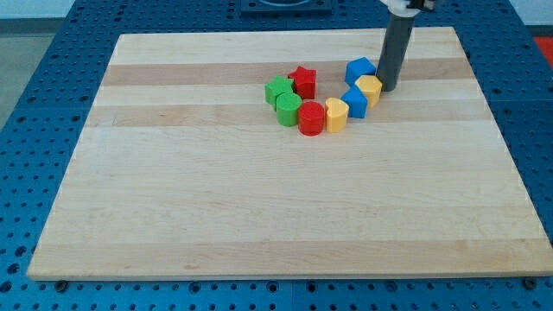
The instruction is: Push yellow hexagon into group of blocks
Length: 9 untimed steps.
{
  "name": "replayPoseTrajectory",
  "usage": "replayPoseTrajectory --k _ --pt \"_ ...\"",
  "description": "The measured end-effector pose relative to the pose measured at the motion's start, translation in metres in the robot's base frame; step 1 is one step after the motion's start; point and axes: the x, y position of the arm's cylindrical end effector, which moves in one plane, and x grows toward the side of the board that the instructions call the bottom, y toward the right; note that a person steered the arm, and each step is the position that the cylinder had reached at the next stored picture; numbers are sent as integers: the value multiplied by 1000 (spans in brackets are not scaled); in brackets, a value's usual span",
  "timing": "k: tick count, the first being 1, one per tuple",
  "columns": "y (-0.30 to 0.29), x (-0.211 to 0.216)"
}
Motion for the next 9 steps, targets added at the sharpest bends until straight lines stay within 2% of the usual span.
replayPoseTrajectory --k 2,4,9 --pt "29 -18" --pt "15 -47" --pt "-35 -26"
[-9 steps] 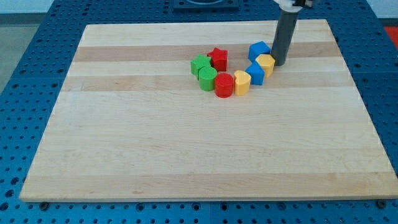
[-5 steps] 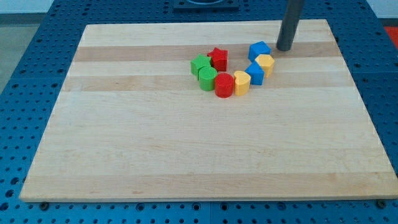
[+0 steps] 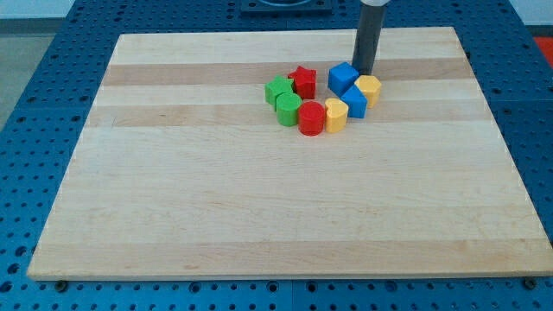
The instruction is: Push yellow hexagon into group of blocks
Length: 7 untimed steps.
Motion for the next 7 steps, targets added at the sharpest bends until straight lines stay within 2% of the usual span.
replayPoseTrajectory --k 5,7 --pt "-18 5" --pt "24 3"
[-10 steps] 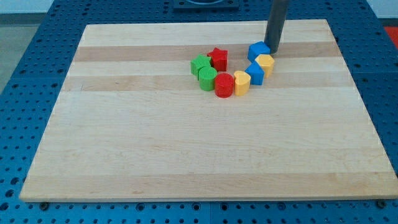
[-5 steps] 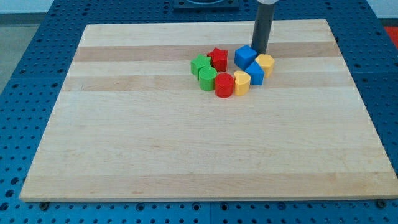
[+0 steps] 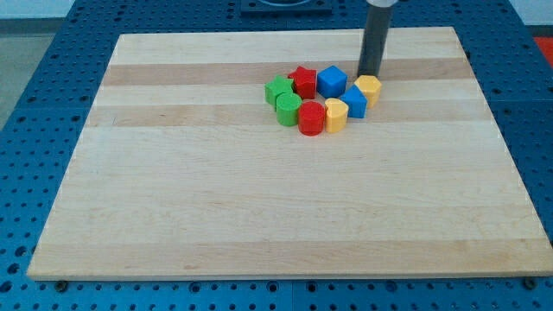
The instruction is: Push yellow hexagon into group of blocks
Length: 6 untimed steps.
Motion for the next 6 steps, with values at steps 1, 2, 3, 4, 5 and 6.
replayPoseTrajectory --k 1,2,3,4,5,6 --pt "32 5" --pt "43 42" --pt "42 67" --pt "33 62" --pt "33 55" --pt "33 54"
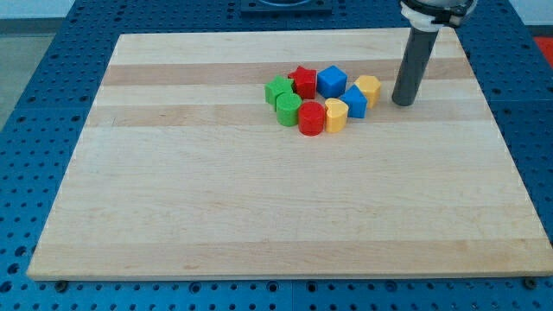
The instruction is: Push yellow hexagon into group of blocks
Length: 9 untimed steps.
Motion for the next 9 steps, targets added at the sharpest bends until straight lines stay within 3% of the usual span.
replayPoseTrajectory --k 9 --pt "-31 -13"
